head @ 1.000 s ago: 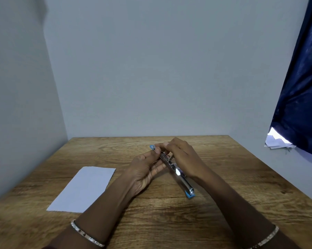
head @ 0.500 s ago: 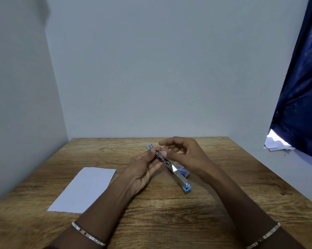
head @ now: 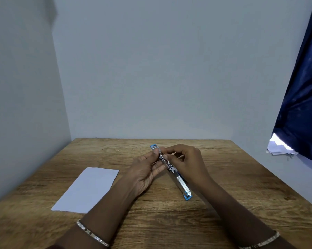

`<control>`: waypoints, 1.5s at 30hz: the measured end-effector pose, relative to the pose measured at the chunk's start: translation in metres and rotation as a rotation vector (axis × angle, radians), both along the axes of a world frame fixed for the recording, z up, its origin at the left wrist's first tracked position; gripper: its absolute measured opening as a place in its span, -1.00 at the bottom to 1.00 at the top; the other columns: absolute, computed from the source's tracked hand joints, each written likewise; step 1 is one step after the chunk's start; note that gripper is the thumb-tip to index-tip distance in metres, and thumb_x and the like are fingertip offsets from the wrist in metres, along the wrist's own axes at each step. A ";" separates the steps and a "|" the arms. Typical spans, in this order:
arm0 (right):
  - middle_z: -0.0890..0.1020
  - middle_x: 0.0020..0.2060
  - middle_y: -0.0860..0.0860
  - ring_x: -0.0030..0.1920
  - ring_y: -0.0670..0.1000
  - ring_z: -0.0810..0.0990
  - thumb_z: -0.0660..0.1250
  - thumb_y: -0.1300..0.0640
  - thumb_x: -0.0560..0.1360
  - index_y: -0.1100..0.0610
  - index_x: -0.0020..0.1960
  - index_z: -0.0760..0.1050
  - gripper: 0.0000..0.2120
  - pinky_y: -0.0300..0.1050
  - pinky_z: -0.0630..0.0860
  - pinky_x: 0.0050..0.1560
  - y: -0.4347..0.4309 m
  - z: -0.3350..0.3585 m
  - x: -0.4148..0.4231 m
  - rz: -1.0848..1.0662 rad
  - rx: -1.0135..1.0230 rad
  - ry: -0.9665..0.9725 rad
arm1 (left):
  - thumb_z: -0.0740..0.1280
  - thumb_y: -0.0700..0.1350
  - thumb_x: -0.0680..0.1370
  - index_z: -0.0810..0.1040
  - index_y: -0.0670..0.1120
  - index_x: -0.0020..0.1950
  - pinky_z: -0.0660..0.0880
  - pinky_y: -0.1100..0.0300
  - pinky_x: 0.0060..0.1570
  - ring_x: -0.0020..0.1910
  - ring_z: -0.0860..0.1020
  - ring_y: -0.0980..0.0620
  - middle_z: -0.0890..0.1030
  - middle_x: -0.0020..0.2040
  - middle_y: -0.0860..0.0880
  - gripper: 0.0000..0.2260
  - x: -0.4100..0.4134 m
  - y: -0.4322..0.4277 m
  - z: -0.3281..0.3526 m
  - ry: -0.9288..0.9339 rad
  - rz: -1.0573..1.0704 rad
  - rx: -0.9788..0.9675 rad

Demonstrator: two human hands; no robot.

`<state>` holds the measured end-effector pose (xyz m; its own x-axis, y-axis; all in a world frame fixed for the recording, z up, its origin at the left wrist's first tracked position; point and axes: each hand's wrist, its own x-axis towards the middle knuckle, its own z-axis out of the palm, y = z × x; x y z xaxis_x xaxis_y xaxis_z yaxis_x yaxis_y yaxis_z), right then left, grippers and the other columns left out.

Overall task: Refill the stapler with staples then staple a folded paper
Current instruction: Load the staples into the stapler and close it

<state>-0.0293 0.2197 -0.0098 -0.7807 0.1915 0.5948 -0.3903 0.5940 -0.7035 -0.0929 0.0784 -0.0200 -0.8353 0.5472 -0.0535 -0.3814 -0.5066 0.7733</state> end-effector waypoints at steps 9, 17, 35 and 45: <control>0.75 -0.18 -0.09 -0.29 -0.02 0.63 0.50 0.21 0.47 0.07 -0.02 0.74 -0.88 -0.26 0.52 -0.24 -0.001 0.002 0.001 -0.034 0.053 -0.009 | 0.29 -0.14 0.64 0.60 -0.35 0.22 0.67 0.03 0.04 0.15 0.68 -0.21 0.69 0.12 -0.32 -0.69 -0.002 0.000 -0.002 -0.003 -0.034 -0.013; 0.66 -0.21 -0.14 -0.30 -0.05 0.60 0.49 0.15 0.45 -0.02 -0.11 0.63 -0.91 -0.19 0.53 -0.23 0.002 0.000 -0.003 -0.042 0.226 -0.038 | 0.30 -0.26 0.63 0.63 -0.33 0.02 0.70 0.06 -0.15 -0.10 0.75 -0.11 0.74 -0.01 -0.27 -0.84 0.001 0.002 -0.001 0.101 0.029 -0.134; 0.59 -0.32 -0.23 -0.35 -0.20 0.49 0.47 0.28 0.39 -0.03 -0.18 0.51 -0.76 -0.30 0.48 -0.33 -0.003 0.002 0.005 0.087 0.174 -0.097 | 0.28 -0.18 0.66 0.61 -0.30 -0.14 0.61 0.19 -0.44 -0.43 0.68 0.01 0.69 -0.35 -0.17 -0.74 0.002 0.003 -0.002 0.201 0.166 -0.335; 0.64 -0.13 -0.14 -0.25 -0.08 0.57 0.46 0.13 0.47 -0.02 -0.10 0.61 -0.93 -0.36 0.44 -0.26 0.002 -0.005 -0.002 0.007 0.243 -0.105 | 0.30 -0.14 0.66 0.59 -0.27 -0.13 0.64 0.14 -0.36 -0.30 0.73 -0.07 0.71 -0.30 -0.19 -0.75 -0.002 0.005 -0.006 0.164 0.122 -0.315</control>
<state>-0.0313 0.2217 -0.0148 -0.8412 0.0472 0.5386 -0.3277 0.7478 -0.5775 -0.0954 0.0831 -0.0262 -0.9047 0.4214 -0.0632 -0.1909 -0.2681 0.9443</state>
